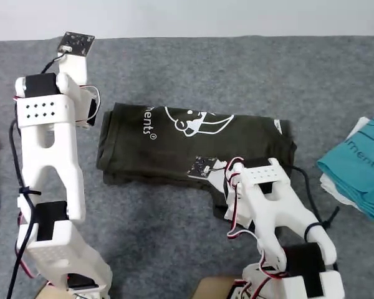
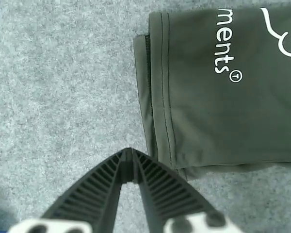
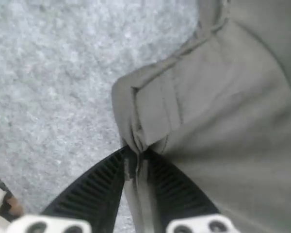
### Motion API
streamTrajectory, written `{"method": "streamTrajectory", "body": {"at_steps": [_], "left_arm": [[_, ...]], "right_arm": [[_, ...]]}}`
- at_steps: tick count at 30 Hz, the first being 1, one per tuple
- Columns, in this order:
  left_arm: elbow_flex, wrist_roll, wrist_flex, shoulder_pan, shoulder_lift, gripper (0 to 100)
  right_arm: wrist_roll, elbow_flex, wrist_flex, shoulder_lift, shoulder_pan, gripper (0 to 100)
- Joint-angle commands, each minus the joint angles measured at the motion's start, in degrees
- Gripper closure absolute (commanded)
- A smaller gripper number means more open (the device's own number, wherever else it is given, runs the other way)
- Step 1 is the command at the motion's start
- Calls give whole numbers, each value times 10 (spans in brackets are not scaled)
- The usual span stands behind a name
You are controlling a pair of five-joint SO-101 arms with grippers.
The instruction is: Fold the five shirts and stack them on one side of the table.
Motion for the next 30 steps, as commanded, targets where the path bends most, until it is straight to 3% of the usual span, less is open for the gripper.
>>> {"method": "streamTrajectory", "body": {"at_steps": [1,12,30], "left_arm": [[-3,-4,-9,2,-34,997],[-2,-2,-10,6,-34,997],[8,-2,-9,5,-35,997]], "right_arm": [[8,-55,32,12,20,985],[9,-246,52,34,52,985],[7,-560,53,284,53,984]]}}
